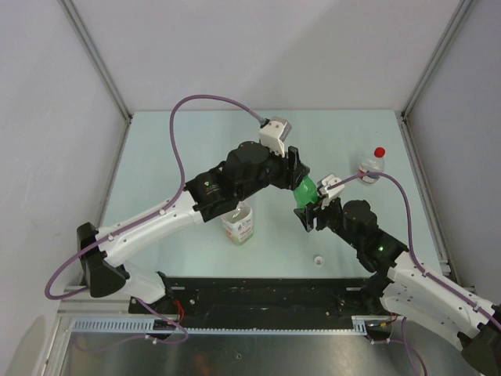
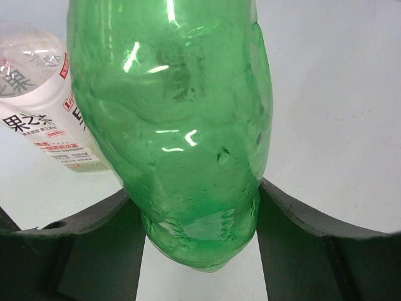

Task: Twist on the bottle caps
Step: Screw the bottle cap onto the plastic bottle.

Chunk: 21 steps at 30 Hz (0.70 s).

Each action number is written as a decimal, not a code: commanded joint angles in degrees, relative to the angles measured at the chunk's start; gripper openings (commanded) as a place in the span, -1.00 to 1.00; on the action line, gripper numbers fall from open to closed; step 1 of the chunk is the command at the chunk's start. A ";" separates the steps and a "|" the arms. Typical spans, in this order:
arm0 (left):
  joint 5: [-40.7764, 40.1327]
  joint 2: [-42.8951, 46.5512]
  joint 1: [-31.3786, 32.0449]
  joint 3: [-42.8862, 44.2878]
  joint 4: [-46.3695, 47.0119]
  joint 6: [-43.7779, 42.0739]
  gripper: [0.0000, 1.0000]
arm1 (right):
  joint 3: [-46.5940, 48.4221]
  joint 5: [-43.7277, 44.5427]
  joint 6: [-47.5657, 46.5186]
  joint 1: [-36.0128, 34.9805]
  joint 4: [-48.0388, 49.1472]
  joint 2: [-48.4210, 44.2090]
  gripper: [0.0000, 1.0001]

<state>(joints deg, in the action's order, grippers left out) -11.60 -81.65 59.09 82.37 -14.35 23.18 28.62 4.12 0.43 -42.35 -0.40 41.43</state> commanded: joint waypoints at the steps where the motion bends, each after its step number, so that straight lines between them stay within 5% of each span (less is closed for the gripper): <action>1: -0.07 -0.11 0.04 2.84 0.85 0.96 0.16 | 2.40 -1.13 -0.21 0.17 3.27 -0.42 -1.00; 21: 3.23 1.16 0.01 1.22 0.38 0.93 -0.07 | 2.40 -2.71 0.76 0.23 2.71 -2.20 -1.00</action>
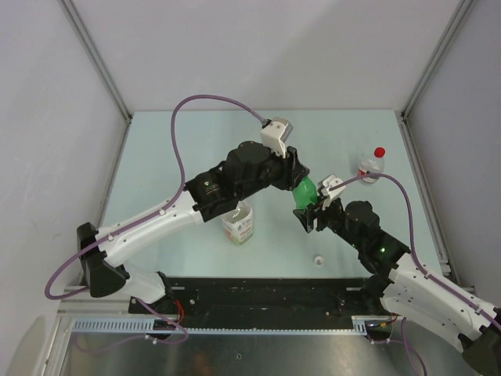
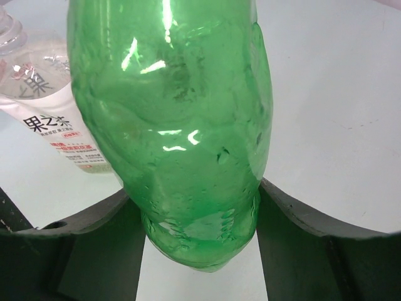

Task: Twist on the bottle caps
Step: Screw the bottle cap onto the plastic bottle.

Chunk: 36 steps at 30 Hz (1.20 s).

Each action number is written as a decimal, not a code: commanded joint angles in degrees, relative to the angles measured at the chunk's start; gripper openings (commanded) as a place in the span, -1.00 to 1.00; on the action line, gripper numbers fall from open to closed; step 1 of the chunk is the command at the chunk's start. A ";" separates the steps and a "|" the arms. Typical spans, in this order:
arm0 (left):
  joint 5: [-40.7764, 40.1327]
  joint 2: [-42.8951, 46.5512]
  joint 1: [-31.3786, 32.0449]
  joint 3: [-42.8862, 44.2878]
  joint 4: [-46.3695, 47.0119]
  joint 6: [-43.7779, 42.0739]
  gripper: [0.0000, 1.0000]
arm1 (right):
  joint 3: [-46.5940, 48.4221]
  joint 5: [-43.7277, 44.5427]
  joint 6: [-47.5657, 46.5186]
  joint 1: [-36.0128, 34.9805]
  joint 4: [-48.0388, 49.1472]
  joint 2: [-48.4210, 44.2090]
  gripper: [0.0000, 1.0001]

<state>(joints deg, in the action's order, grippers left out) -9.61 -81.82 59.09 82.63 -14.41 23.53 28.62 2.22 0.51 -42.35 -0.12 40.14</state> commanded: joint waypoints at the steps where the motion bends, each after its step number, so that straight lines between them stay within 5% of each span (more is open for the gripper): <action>1: 1.33 1.37 -0.01 0.91 0.44 0.61 -0.10 | 2.40 -0.77 0.69 0.24 2.33 -0.97 -1.00; 12: 3.73 2.35 -0.18 -1.35 0.18 0.59 -0.53 | 2.41 -2.46 -0.08 0.29 3.19 -2.17 -1.00; 22: 20.57 6.03 -2.10 -8.10 0.25 -5.67 -0.83 | 2.40 -15.39 -5.83 2.42 2.90 -7.28 -1.00; 36: 41.98 10.11 -2.56 -13.88 1.25 -17.09 -0.84 | 2.40 -34.75 -7.60 6.39 8.21 -9.23 -1.00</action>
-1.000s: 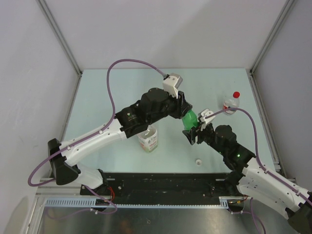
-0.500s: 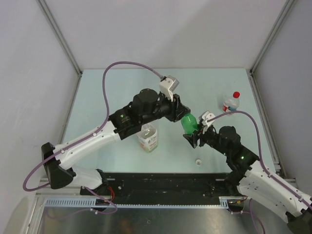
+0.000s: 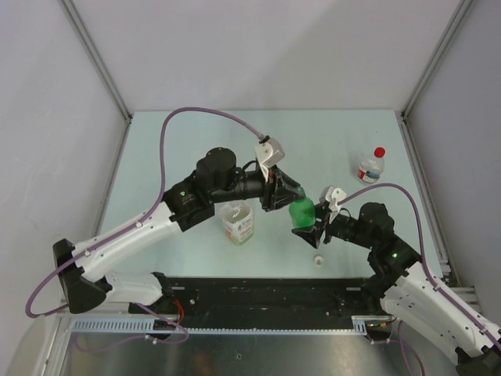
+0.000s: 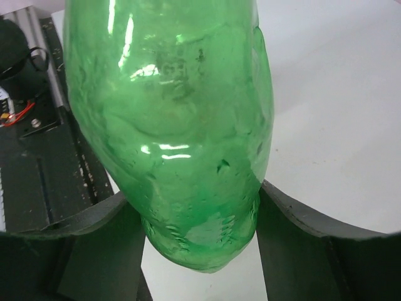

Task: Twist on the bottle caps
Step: Screw the bottle cap onto the plastic bottle.

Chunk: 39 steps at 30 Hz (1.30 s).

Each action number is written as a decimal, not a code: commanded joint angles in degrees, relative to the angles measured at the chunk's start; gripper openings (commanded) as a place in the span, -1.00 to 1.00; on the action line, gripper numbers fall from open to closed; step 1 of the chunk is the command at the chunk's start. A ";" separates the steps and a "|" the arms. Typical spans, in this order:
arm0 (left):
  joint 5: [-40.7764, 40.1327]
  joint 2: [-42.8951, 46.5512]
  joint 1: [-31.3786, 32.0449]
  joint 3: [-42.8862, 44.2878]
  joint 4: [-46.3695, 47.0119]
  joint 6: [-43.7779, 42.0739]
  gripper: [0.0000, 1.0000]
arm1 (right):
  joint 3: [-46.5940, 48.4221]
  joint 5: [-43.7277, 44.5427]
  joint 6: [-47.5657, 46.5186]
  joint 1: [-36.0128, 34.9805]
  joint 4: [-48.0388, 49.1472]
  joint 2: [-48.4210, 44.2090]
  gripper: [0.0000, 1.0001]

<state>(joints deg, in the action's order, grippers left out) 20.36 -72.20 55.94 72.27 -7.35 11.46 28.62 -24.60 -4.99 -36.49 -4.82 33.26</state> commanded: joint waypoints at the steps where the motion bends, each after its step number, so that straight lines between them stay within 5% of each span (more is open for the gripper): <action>1: 12.88 0.93 0.62 -3.97 -5.82 -5.91 -0.82 | 2.40 -8.89 -2.33 0.58 12.95 -2.60 -1.00; 15: 16.08 3.66 0.48 -6.24 -5.83 -10.90 -0.42 | 2.40 -17.72 -5.61 1.61 12.86 -4.24 -1.00; 17: 15.78 3.87 0.55 -5.88 -5.85 -10.42 -0.15 | 2.40 -17.34 -5.48 1.71 12.83 -4.05 -1.00; 20: 13.72 3.64 0.57 -4.06 -5.52 -7.43 0.71 | 2.39 -16.42 -4.83 1.74 12.98 -3.42 -1.00; 22: 13.21 3.49 0.55 -2.73 -4.74 -5.05 0.92 | 2.44 -15.54 -4.34 1.72 13.28 -3.08 -1.00; 28: 10.82 7.12 0.49 -4.52 -0.19 -3.00 0.99 | 3.46 -11.18 -3.22 1.90 12.99 -1.32 -1.00; 35: -10.31 10.34 0.61 -5.82 0.93 4.25 0.99 | 4.84 11.13 -0.43 1.88 9.92 3.50 -1.00; 39: -21.42 8.72 0.66 -2.18 0.50 8.55 0.99 | 4.95 16.58 -0.83 1.77 9.19 5.97 -1.00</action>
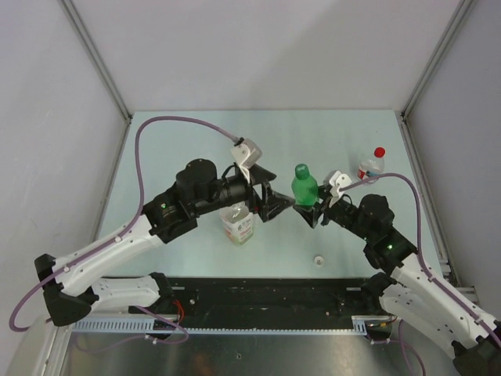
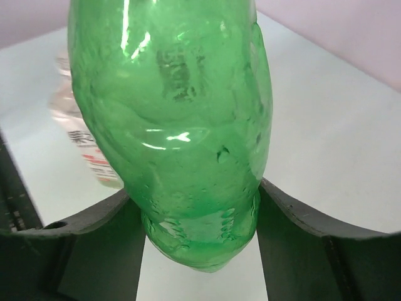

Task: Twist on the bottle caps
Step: Screw the bottle cap onto the plastic bottle.

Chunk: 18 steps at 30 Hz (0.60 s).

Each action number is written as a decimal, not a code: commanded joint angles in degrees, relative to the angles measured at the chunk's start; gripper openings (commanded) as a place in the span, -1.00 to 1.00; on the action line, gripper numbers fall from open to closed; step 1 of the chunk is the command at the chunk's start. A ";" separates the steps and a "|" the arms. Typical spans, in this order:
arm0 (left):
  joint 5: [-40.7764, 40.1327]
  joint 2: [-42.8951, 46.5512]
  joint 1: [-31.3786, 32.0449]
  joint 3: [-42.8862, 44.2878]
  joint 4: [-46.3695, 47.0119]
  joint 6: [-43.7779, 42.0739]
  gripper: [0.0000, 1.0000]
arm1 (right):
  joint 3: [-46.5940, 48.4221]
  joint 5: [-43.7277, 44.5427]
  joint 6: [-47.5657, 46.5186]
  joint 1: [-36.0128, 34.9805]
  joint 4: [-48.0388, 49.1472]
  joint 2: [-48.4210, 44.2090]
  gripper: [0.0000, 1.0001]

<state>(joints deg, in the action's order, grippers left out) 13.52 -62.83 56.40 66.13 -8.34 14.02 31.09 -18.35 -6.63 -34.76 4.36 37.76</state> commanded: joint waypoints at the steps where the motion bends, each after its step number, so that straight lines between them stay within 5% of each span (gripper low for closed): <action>1: -16.47 -1.74 0.20 5.48 0.87 6.79 0.99 | 2.48 11.04 0.65 -0.04 -0.11 2.03 -1.00; 7: -24.05 -10.33 0.21 14.62 -3.68 8.38 0.89 | 2.99 16.12 -1.30 -2.34 -1.86 4.32 -1.00; 18: -25.75 -17.04 0.50 19.83 -6.76 9.41 0.51 | 4.52 23.22 -3.22 -6.18 -3.41 6.23 -1.00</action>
<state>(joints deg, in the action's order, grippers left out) -10.33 -79.22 56.49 83.00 -14.44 22.11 32.01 1.48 -8.58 -40.12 0.23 43.83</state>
